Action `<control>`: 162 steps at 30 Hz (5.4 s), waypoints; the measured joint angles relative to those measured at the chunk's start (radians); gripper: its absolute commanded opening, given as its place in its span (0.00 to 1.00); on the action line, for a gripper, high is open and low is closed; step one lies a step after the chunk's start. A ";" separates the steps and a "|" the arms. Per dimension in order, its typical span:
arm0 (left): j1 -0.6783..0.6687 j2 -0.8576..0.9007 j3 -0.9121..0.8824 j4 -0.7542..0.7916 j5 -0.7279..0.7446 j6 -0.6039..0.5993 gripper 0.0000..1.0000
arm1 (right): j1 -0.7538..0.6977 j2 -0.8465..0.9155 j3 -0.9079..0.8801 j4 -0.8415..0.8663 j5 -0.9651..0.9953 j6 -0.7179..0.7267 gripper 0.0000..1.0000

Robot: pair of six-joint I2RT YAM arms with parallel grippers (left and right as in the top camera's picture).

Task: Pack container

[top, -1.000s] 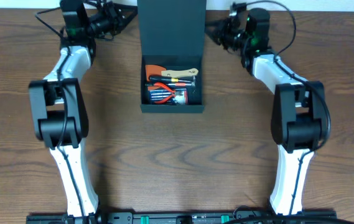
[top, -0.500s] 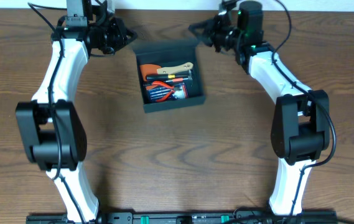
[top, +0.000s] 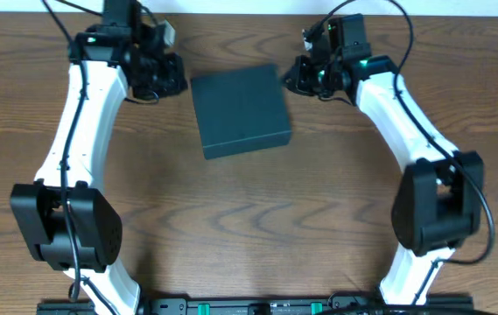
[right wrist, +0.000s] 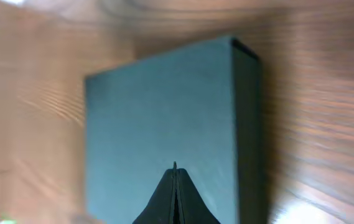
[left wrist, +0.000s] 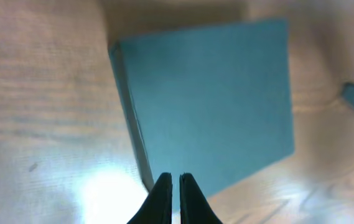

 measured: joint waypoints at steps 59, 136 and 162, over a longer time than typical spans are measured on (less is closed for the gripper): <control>-0.168 0.024 -0.388 0.084 -0.298 -0.099 0.05 | 0.164 0.126 0.000 -0.336 0.383 -0.315 0.02; -0.100 -1.094 -0.315 0.075 -0.543 0.020 0.45 | 0.093 -0.790 0.001 -0.109 0.680 -0.578 0.01; -0.097 -1.340 -0.315 -0.364 -0.620 0.045 0.98 | 0.093 -1.283 0.005 -0.525 0.709 -0.519 0.99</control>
